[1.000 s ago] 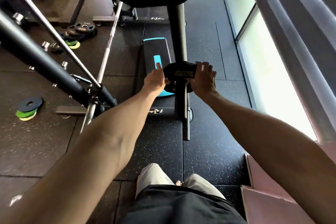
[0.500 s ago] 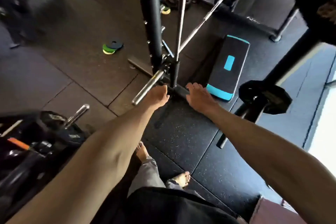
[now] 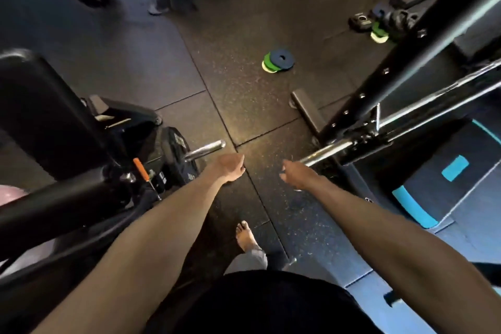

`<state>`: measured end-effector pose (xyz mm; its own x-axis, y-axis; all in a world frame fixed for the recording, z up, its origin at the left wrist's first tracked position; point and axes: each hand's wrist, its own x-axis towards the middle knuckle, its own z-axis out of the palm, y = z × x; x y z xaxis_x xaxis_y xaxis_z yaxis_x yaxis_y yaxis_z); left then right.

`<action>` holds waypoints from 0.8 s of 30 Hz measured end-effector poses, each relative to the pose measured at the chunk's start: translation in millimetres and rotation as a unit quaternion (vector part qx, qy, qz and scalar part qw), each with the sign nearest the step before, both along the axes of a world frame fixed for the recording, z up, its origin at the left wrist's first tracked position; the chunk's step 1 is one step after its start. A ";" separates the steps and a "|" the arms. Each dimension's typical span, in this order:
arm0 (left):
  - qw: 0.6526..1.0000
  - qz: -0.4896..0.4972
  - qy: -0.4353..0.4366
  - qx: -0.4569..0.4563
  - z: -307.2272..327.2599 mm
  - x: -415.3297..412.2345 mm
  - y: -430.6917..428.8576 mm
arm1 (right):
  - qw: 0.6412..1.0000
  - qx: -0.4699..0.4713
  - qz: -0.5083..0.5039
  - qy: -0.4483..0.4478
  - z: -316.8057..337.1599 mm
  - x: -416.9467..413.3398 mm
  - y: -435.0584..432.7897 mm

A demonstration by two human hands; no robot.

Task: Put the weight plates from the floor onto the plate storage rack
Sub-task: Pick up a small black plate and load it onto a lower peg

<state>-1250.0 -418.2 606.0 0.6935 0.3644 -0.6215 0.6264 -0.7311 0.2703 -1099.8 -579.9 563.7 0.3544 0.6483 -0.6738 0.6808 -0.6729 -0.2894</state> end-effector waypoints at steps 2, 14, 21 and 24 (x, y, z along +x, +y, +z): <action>0.999 -0.029 0.008 0.024 -6.3 1.6 27.7 | 1.000 0.002 -0.003 0.008 -1.1 3.7 31.6; 1.000 -0.010 0.013 -0.020 -47.6 101.5 198.1 | 0.999 -0.019 -0.011 0.033 -33.8 107.5 186.9; 0.997 -0.067 0.046 0.000 -44.5 223.2 306.0 | 0.998 -0.040 -0.040 0.041 -30.2 218.4 286.1; 0.995 -0.090 0.045 0.000 -47.7 270.9 341.4 | 0.996 -0.044 -0.066 0.044 -26.2 259.0 320.8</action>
